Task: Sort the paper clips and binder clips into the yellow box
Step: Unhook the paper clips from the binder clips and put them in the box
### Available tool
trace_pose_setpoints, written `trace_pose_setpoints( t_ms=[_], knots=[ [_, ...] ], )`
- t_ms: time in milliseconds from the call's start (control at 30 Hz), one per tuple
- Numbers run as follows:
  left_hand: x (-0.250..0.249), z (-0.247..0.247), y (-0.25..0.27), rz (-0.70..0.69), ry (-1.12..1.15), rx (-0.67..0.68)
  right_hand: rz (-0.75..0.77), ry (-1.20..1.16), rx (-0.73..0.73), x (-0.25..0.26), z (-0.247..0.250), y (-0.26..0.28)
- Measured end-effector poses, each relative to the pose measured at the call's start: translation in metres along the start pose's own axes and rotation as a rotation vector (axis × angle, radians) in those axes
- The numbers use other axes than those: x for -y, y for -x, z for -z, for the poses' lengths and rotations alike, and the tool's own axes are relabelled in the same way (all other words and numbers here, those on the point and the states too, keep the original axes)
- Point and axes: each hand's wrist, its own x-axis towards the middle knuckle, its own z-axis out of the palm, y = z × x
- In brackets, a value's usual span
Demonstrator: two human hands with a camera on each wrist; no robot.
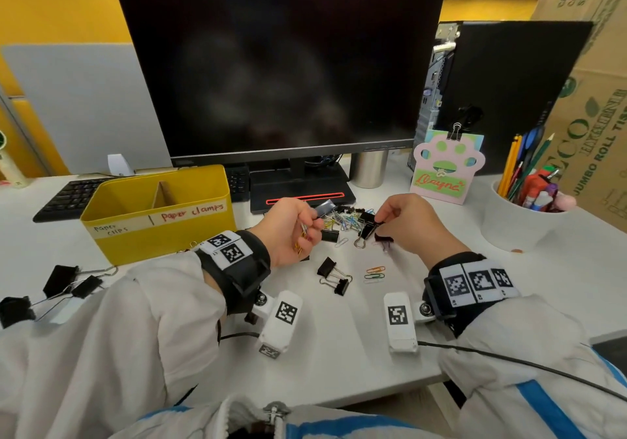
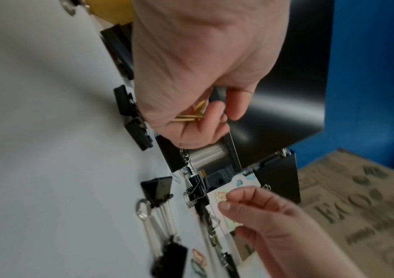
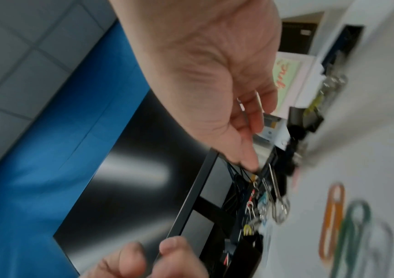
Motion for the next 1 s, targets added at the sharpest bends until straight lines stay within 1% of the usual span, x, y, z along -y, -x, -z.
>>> trace_pose_setpoints(
  t_ms=[33, 67, 133, 167, 233, 267, 300, 367, 433, 533, 600, 633, 700, 733, 767, 800, 833, 867, 900, 933, 1000],
  knots=[
    [0.001, -0.003, -0.003, 0.005, -0.094, -0.018, 0.03, 0.021, 0.042, 0.003, 0.005, 0.003],
    [0.002, -0.008, -0.006, -0.003, -0.223, -0.053, 0.06, 0.045, 0.121, 0.006, 0.01, 0.006],
    [0.004, -0.015, -0.012, -0.075, -0.621, -0.157, 0.066, 0.1, 0.339, 0.01, 0.015, 0.013],
    [0.005, -0.02, -0.014, -0.143, -0.861, -0.177, 0.049, 0.143, 0.43, 0.009, 0.014, 0.015],
    [0.009, -0.027, -0.02, -0.271, -1.282, -0.152, 0.036, 0.232, 0.512, 0.008, 0.011, 0.017],
    [0.011, -0.029, -0.022, -0.3, -1.427, -0.157, 0.045, 0.254, 0.526, 0.008, 0.009, 0.018],
    [0.012, -0.03, -0.023, -0.309, -1.528, -0.169, 0.054, 0.257, 0.536, 0.008, 0.007, 0.018],
    [0.012, -0.031, -0.03, -0.327, -1.648, -0.194, 0.062, 0.241, 0.554, 0.009, 0.005, 0.018],
    [0.011, -0.032, -0.037, -0.335, -1.682, -0.25, 0.061, 0.218, 0.559, 0.012, 0.004, 0.019],
    [0.011, -0.034, -0.045, -0.28, -1.697, -0.311, 0.099, 0.202, 0.53, 0.014, 0.001, 0.02],
    [0.011, -0.033, -0.049, -0.234, -1.65, -0.334, 0.13, 0.207, 0.505, 0.015, -0.001, 0.021],
    [0.01, -0.034, -0.046, -0.216, -1.58, -0.334, 0.143, 0.227, 0.48, 0.015, -0.003, 0.021],
    [0.012, -0.036, -0.039, -0.181, -1.36, -0.301, 0.164, 0.274, 0.415, 0.014, -0.007, 0.02],
    [0.012, -0.035, -0.034, -0.14, -1.156, -0.244, 0.172, 0.269, 0.373, 0.014, -0.009, 0.019],
    [0.011, -0.033, -0.029, -0.102, -0.881, -0.196, 0.171, 0.216, 0.319, 0.015, -0.011, 0.018],
    [0.009, -0.031, -0.024, -0.03, -0.6, -0.154, 0.162, 0.104, 0.252, 0.016, -0.013, 0.016],
    [0.009, -0.027, -0.02, 0.053, -0.288, -0.118, 0.151, -0.05, 0.18, 0.019, -0.015, 0.015],
    [0.008, -0.022, -0.018, 0.1, -0.075, -0.08, 0.149, -0.211, 0.117, 0.022, -0.016, 0.015],
    [0.01, -0.019, -0.014, 0.124, 0.072, -0.064, 0.169, -0.349, 0.075, 0.026, -0.017, 0.015],
    [0.011, -0.016, -0.012, 0.125, 0.14, -0.05, 0.203, -0.444, 0.063, 0.03, -0.019, 0.016],
    [0.012, -0.017, -0.005, 0.102, 0.193, -0.038, 0.269, -0.546, 0.108, 0.038, -0.025, 0.019]
  ],
)
